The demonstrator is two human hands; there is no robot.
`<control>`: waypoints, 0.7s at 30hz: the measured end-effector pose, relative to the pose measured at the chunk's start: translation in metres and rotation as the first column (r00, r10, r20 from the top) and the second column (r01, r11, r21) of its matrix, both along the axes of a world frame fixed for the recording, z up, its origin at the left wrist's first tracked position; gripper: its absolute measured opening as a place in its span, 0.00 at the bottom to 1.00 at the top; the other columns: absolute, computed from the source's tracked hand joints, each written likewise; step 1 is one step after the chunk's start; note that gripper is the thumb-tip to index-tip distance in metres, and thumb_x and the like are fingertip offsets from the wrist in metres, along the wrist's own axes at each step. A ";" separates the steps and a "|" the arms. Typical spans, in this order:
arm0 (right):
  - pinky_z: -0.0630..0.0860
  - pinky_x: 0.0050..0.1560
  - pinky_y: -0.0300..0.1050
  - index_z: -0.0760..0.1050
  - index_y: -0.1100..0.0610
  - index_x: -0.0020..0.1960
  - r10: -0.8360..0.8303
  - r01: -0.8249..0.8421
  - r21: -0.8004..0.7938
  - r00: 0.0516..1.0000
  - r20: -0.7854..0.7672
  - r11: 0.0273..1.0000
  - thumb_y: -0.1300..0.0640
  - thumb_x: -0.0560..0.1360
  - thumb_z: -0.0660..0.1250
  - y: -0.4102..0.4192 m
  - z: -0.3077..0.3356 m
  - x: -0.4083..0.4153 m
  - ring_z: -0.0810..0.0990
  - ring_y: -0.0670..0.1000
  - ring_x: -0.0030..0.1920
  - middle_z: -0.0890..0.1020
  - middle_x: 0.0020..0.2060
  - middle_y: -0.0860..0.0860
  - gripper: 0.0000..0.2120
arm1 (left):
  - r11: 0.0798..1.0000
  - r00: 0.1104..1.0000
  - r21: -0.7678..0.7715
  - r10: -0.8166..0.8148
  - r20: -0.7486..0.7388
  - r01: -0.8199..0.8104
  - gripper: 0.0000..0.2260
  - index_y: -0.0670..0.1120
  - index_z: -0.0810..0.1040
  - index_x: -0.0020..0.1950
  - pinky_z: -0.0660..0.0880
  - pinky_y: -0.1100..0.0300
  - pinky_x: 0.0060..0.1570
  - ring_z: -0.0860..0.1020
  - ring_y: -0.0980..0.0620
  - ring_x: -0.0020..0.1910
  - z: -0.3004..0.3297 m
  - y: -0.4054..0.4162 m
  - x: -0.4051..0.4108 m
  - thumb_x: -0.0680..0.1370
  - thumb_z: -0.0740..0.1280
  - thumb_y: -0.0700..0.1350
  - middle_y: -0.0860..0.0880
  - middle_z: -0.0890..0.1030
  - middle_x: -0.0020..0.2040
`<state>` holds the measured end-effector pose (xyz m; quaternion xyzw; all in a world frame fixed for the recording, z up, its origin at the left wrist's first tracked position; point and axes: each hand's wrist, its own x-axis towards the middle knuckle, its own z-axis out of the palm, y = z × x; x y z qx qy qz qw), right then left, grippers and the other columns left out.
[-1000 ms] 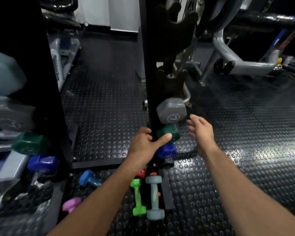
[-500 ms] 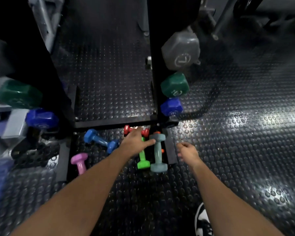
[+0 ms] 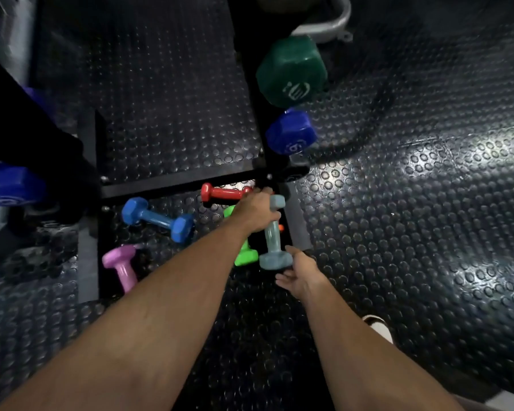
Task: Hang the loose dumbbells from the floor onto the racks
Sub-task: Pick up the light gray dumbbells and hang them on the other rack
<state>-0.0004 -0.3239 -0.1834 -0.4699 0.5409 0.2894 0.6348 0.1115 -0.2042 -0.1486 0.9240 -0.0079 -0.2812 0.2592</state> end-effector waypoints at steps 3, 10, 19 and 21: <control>0.75 0.66 0.61 0.73 0.57 0.62 -0.064 0.064 0.071 0.998 -0.001 0.995 0.48 0.82 0.68 0.002 -0.015 -0.002 0.78 0.65 0.60 0.76 0.53 0.63 0.16 | 0.997 0.999 0.061 -0.044 0.011 0.044 0.29 0.45 0.71 0.72 0.74 0.50 0.60 0.75 0.39 0.65 -0.013 -0.008 0.008 0.75 0.74 0.54 0.41 0.76 0.66; 0.80 0.51 0.61 0.74 0.62 0.65 -0.227 0.219 0.161 0.973 0.037 0.963 0.54 0.79 0.73 0.001 -0.034 0.000 0.81 0.62 0.54 0.77 0.61 0.64 0.19 | 0.976 0.993 0.184 -0.117 -0.001 0.115 0.28 0.46 0.70 0.74 0.73 0.51 0.63 0.76 0.39 0.65 -0.033 -0.024 0.025 0.77 0.73 0.52 0.40 0.75 0.68; 0.81 0.58 0.58 0.74 0.65 0.64 -0.263 0.260 0.100 0.964 0.026 0.961 0.60 0.78 0.73 0.013 -0.034 -0.002 0.79 0.61 0.57 0.76 0.62 0.64 0.18 | 0.986 0.994 0.132 -0.103 0.028 0.099 0.14 0.45 0.77 0.60 0.74 0.54 0.51 0.79 0.40 0.58 -0.032 -0.019 0.025 0.76 0.72 0.44 0.42 0.79 0.61; 0.83 0.55 0.56 0.73 0.65 0.64 -0.230 0.229 0.023 0.972 0.054 0.973 0.58 0.79 0.72 0.013 -0.034 -0.005 0.80 0.58 0.53 0.77 0.61 0.63 0.18 | 0.993 0.997 0.092 -0.079 0.020 0.077 0.15 0.45 0.77 0.59 0.72 0.56 0.45 0.79 0.40 0.56 -0.029 -0.015 0.023 0.74 0.73 0.45 0.42 0.79 0.59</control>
